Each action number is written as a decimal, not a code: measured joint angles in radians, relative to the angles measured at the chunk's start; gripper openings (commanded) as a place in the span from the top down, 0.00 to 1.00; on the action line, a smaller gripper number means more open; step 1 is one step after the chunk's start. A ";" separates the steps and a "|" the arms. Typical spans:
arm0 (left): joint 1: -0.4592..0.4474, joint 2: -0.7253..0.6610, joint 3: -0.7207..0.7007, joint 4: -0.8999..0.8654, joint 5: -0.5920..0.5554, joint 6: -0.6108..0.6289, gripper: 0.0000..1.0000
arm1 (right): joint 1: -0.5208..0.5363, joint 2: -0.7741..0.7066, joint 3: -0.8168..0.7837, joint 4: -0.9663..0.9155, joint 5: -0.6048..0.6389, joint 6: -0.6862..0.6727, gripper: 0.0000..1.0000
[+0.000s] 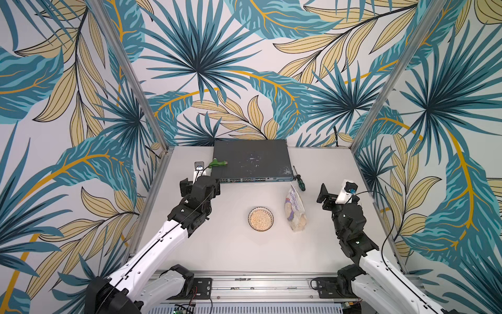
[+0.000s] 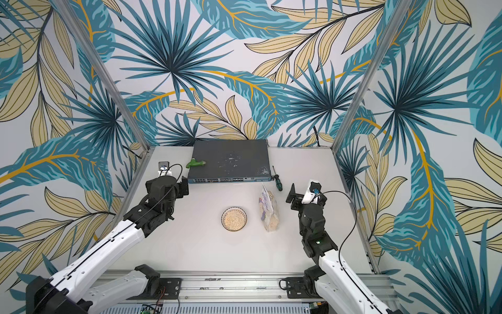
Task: Pour the oats into the breakfast bowl
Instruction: Reset both arms
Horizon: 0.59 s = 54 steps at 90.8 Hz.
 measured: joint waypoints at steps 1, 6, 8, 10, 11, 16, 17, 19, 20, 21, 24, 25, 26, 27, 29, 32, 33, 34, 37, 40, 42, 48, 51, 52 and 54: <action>0.007 0.004 -0.014 0.019 0.006 0.007 0.00 | -0.011 0.011 -0.004 0.013 0.002 -0.004 0.00; 0.045 0.032 -0.079 0.100 0.028 0.043 0.00 | -0.066 0.093 -0.017 0.080 0.000 -0.022 0.00; 0.061 0.049 -0.098 0.126 0.039 0.057 0.00 | -0.086 0.126 -0.021 0.106 -0.004 -0.030 0.00; 0.074 0.064 -0.110 0.145 0.047 0.066 0.00 | -0.104 0.154 -0.025 0.130 -0.009 -0.036 0.00; 0.082 0.074 -0.115 0.154 0.050 0.068 0.00 | -0.117 0.174 -0.028 0.148 -0.012 -0.043 0.00; 0.117 0.121 -0.127 0.205 0.065 0.083 0.00 | -0.163 0.245 -0.039 0.217 -0.030 -0.061 0.00; 0.127 0.135 -0.128 0.219 0.066 0.086 0.00 | -0.174 0.260 -0.042 0.230 -0.034 -0.063 0.00; 0.138 0.153 -0.128 0.242 0.071 0.090 0.00 | -0.194 0.289 -0.047 0.261 -0.045 -0.069 0.00; 0.144 0.164 -0.128 0.255 0.073 0.093 0.00 | -0.204 0.301 -0.050 0.275 -0.050 -0.070 0.00; 0.150 0.173 -0.128 0.267 0.075 0.095 0.00 | -0.212 0.312 -0.052 0.288 -0.058 -0.073 0.00; 0.165 0.207 -0.128 0.310 0.081 0.103 0.00 | -0.244 0.348 -0.061 0.331 -0.080 -0.076 0.00; 0.169 0.217 -0.128 0.320 0.083 0.107 0.00 | -0.253 0.357 -0.063 0.341 -0.086 -0.077 0.00; 0.172 0.227 -0.128 0.333 0.085 0.110 0.00 | -0.262 0.367 -0.064 0.354 -0.095 -0.078 0.00; 0.175 0.236 -0.128 0.341 0.087 0.113 0.00 | -0.270 0.374 -0.067 0.365 -0.103 -0.079 0.00; 0.181 0.257 -0.128 0.364 0.092 0.119 0.00 | -0.286 0.391 -0.070 0.389 -0.117 -0.080 0.00; 0.189 0.286 -0.128 0.394 0.101 0.134 0.00 | -0.309 0.417 -0.074 0.429 -0.142 -0.084 0.00; 0.190 0.294 -0.128 0.402 0.105 0.137 0.00 | -0.315 0.423 -0.075 0.441 -0.150 -0.084 0.00; 0.192 0.302 -0.128 0.410 0.108 0.142 0.00 | -0.320 0.429 -0.076 0.451 -0.156 -0.086 0.00; 0.196 0.327 -0.128 0.434 0.122 0.162 0.00 | -0.336 0.450 -0.076 0.485 -0.180 -0.089 0.00; 0.198 0.346 -0.128 0.453 0.136 0.179 0.00 | -0.351 0.472 -0.076 0.518 -0.209 -0.090 0.00; 0.201 0.359 -0.127 0.465 0.149 0.189 0.00 | -0.363 0.487 -0.077 0.541 -0.229 -0.090 0.00; 0.205 0.380 -0.127 0.483 0.186 0.214 0.00 | -0.389 0.533 -0.080 0.605 -0.269 -0.086 0.00; 0.209 0.384 -0.127 0.492 0.205 0.223 0.00 | -0.399 0.560 -0.085 0.645 -0.292 -0.082 0.00; 0.211 0.385 -0.128 0.497 0.212 0.226 0.00 | -0.402 0.568 -0.087 0.655 -0.297 -0.081 0.00; 0.217 0.385 -0.133 0.514 0.229 0.229 0.00 | -0.406 0.584 -0.092 0.678 -0.311 -0.079 0.00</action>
